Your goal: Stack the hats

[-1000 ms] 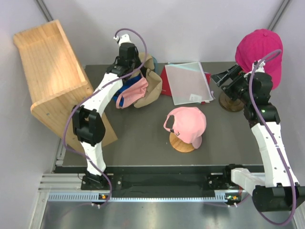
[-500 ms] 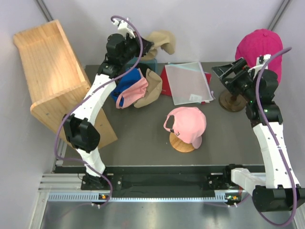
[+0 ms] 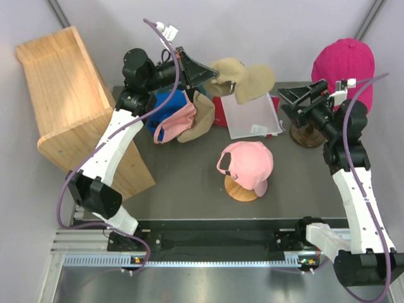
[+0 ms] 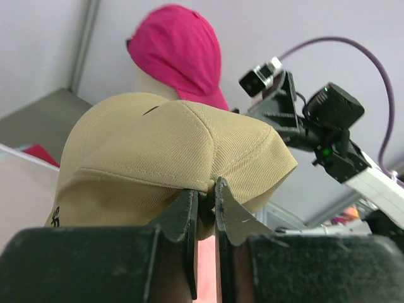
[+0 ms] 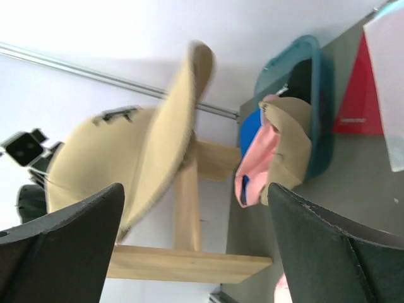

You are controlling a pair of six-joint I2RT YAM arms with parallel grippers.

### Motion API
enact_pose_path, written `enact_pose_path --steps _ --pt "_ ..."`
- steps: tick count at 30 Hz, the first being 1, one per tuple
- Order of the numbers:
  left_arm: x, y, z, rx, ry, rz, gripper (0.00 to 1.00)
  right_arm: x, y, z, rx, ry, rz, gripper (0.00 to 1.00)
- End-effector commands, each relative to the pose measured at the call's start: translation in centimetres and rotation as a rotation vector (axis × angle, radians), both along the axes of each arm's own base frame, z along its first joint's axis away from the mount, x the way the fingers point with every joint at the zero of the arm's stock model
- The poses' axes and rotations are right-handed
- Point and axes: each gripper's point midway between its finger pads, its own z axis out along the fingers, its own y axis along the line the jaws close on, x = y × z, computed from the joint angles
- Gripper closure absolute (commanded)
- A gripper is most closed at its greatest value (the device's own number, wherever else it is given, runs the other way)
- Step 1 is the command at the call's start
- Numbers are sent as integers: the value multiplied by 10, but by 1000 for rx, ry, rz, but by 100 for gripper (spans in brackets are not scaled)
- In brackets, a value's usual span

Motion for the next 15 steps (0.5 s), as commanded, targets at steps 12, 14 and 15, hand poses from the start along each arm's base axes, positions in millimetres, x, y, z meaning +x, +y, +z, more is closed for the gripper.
enact_pose_path --steps 12,14,15 --pt "-94 -7 11 25 -11 -257 100 -2 -3 18 42 -79 -11 5" --pt "-99 -8 10 27 -2 -273 100 1 -2 18 54 -85 -3 5" --pt "-101 -9 9 30 -1 -284 100 1 0 19 61 -85 4 5"
